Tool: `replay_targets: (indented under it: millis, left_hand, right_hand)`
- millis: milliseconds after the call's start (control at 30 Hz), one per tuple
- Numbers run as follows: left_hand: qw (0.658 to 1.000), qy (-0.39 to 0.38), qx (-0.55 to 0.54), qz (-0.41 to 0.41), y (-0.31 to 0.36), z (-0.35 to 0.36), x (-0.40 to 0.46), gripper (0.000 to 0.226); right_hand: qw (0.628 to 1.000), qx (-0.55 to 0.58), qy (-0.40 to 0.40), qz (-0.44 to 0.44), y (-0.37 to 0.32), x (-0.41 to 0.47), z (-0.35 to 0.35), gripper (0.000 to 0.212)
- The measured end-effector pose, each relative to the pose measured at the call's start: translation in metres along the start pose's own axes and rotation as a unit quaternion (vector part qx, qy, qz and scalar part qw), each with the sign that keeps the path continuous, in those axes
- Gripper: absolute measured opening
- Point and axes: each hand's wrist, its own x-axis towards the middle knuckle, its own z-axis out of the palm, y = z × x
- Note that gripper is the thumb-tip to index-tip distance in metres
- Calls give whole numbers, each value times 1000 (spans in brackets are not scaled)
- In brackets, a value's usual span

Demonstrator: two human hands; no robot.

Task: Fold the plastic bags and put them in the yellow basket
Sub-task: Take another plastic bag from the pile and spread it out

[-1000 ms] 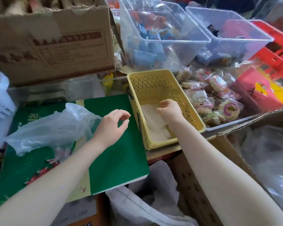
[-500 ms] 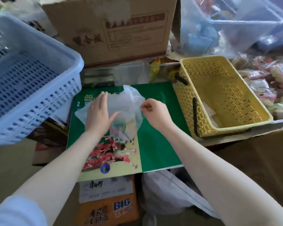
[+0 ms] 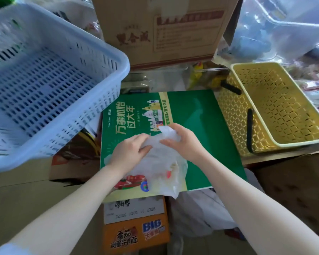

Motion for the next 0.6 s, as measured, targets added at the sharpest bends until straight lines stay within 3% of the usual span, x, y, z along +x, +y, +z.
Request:
replay_targets:
  millis: [33, 67, 200, 300, 400, 467, 533, 600]
  left_hand:
    - [1000, -4, -13, -14, 0, -7, -3, 41]
    - [999, -19, -17, -37, -1, -13, -6, 37]
    - [986, -115, 38, -117, -10, -32, -17, 29]
    - [980, -140, 91, -111, -24, -41, -36, 30]
    - [981, -86, -71, -159, -27, -50, -51, 20]
    - [956, -55, -198, -208, -20, -59, -51, 13]
    - [946, -48, -249, -204, -11, -68, -51, 7]
    - [954, -56, -248, -159, -1, -76, -50, 6]
  right_hand:
    - [1000, 7, 18, 25, 1, -1, 7, 23]
    - [998, 20, 43, 43, 2, -3, 13, 16]
    - [985, 86, 112, 99, 2, -9, 27, 33]
    - [957, 156, 178, 170, 10, -15, 31, 30]
    - [923, 204, 189, 267, 17, -26, 31, 31]
    - [938, 101, 166, 286, 13, -35, 31, 47]
    - [962, -11, 194, 194, -3, -44, 30, 62]
    - [987, -30, 156, 26, -37, -58, 31, 53]
